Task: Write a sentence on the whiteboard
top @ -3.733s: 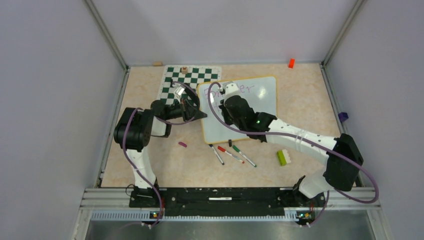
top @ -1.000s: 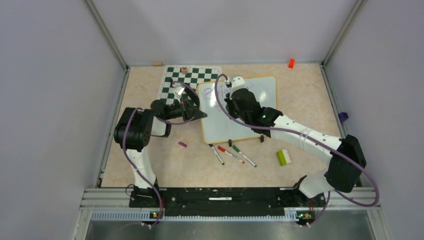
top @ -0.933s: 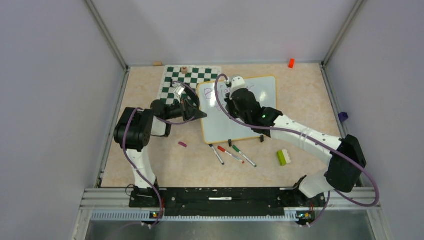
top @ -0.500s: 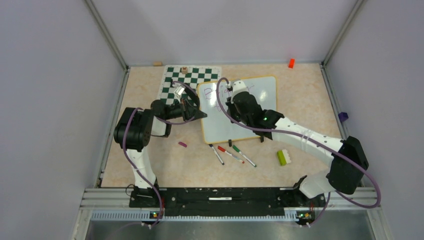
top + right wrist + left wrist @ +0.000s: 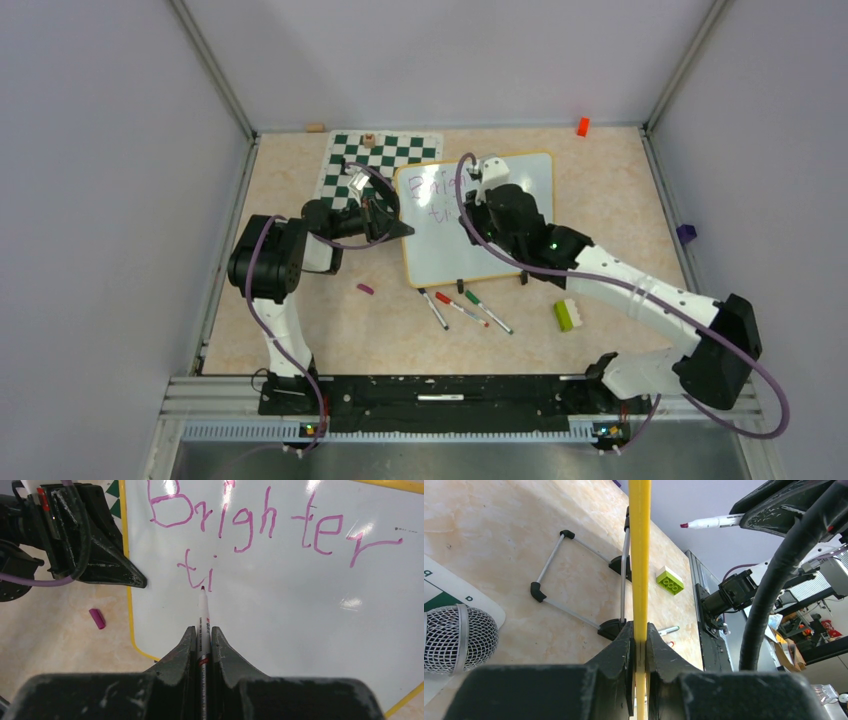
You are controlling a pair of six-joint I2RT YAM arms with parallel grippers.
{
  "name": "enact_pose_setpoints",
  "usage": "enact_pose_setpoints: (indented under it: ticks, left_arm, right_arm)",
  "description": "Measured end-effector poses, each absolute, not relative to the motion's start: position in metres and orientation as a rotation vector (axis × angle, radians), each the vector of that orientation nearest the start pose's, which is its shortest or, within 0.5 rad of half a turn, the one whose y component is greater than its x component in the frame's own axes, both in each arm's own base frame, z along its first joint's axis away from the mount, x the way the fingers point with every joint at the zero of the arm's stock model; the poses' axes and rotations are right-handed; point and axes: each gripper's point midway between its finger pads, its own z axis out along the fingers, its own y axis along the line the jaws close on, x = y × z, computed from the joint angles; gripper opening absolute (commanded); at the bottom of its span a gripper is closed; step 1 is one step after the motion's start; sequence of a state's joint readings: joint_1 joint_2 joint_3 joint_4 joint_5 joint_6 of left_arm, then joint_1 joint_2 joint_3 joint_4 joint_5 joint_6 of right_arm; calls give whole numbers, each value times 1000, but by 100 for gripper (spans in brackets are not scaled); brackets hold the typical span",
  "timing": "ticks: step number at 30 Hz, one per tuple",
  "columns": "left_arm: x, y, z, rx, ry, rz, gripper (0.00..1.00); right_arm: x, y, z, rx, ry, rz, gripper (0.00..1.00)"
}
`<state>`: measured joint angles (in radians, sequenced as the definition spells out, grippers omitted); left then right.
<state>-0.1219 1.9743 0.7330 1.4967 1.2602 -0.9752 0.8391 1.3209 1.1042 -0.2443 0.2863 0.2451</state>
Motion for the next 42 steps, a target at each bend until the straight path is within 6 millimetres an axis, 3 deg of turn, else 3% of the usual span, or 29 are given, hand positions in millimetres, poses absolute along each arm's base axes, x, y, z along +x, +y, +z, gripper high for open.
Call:
enact_pose_setpoints:
  ticks: [3, 11, 19, 34, 42]
  left_arm:
    - [333, -220, 145, 569, 1658, -1654, 0]
    - [333, -220, 146, 572, 1657, -1656, 0]
    - [336, -220, 144, 569, 1663, -1664, 0]
    - [339, -220, 144, 573, 1663, -1671, 0]
    - [339, -220, 144, 574, 1665, -1677, 0]
  right_arm:
    - [297, 271, 234, -406, 1961, 417, 0]
    - [288, 258, 212, -431, 1984, 381, 0]
    - [297, 253, 221, -437, 1932, 369, 0]
    - [302, 259, 229, -432, 1896, 402, 0]
    - [305, 260, 219, -443, 1916, 382, 0]
